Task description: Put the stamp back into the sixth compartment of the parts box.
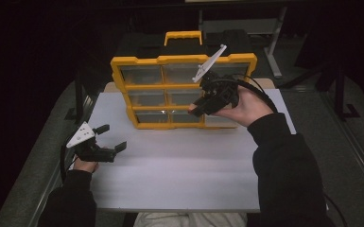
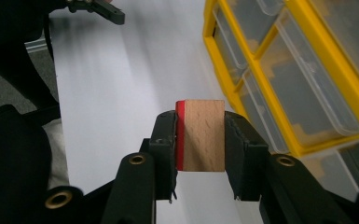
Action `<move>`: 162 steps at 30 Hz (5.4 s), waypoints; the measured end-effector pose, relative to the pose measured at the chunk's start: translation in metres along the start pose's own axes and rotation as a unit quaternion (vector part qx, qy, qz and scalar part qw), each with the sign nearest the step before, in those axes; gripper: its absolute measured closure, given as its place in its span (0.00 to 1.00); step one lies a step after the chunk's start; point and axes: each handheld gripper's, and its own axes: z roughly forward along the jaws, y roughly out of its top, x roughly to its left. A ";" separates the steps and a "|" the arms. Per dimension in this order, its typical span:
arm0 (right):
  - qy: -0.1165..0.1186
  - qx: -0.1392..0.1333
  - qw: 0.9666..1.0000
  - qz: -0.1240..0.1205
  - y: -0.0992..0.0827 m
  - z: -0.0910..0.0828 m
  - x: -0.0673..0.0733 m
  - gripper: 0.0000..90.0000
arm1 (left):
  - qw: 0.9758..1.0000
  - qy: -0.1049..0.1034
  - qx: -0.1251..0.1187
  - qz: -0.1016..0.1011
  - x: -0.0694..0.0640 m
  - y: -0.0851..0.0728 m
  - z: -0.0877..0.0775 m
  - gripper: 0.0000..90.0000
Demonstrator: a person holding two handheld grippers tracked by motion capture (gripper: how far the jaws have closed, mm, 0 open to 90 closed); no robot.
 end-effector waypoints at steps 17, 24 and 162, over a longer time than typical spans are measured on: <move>-0.025 0.001 0.999 0.024 -0.009 -0.017 -0.016 0.72 | 1.000 -0.001 0.001 -0.001 0.000 0.000 0.001 0.00; -0.032 -0.001 0.999 0.033 -0.016 -0.023 -0.022 0.72 | 1.000 -0.002 0.001 0.000 0.000 0.000 0.001 0.00; -0.078 -0.110 0.975 0.176 -0.191 -0.010 -0.032 0.00 | 1.000 -0.003 0.010 0.003 0.000 -0.001 0.003 0.00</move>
